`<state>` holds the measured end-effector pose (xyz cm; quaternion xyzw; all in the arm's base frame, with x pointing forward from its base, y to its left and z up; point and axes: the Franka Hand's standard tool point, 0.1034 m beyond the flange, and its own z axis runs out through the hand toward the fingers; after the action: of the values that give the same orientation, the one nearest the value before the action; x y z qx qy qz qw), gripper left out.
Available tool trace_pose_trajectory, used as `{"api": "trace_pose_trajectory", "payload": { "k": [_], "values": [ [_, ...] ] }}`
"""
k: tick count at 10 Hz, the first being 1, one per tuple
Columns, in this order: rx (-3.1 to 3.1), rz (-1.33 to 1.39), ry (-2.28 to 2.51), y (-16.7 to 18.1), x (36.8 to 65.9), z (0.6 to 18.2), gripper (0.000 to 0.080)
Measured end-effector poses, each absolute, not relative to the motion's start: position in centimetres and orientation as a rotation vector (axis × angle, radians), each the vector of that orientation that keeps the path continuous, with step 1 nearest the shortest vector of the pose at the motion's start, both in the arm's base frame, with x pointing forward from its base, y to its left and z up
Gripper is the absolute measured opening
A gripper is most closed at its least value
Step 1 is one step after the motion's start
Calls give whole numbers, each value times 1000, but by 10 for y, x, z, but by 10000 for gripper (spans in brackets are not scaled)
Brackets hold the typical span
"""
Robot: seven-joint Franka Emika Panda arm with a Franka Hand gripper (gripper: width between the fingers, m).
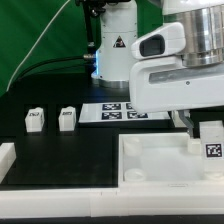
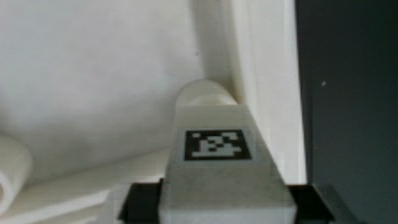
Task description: Assemble one leg
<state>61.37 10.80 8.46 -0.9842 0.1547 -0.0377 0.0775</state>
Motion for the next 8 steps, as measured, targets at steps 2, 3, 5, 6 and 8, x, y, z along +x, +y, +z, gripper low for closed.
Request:
{"api": "trace_pose_trajectory", "payload": {
  "k": [2, 3, 5, 6, 8],
  "values": [
    [-2835, -77, 901, 108, 614, 84, 295],
    [-2772, -61, 1067, 109, 613, 84, 295],
    [-2587, -15, 1423, 108, 613, 84, 295],
    [-2520, 0, 1529, 108, 613, 84, 295],
    [-2404, 27, 1693, 109, 613, 83, 295]
  ]
}}
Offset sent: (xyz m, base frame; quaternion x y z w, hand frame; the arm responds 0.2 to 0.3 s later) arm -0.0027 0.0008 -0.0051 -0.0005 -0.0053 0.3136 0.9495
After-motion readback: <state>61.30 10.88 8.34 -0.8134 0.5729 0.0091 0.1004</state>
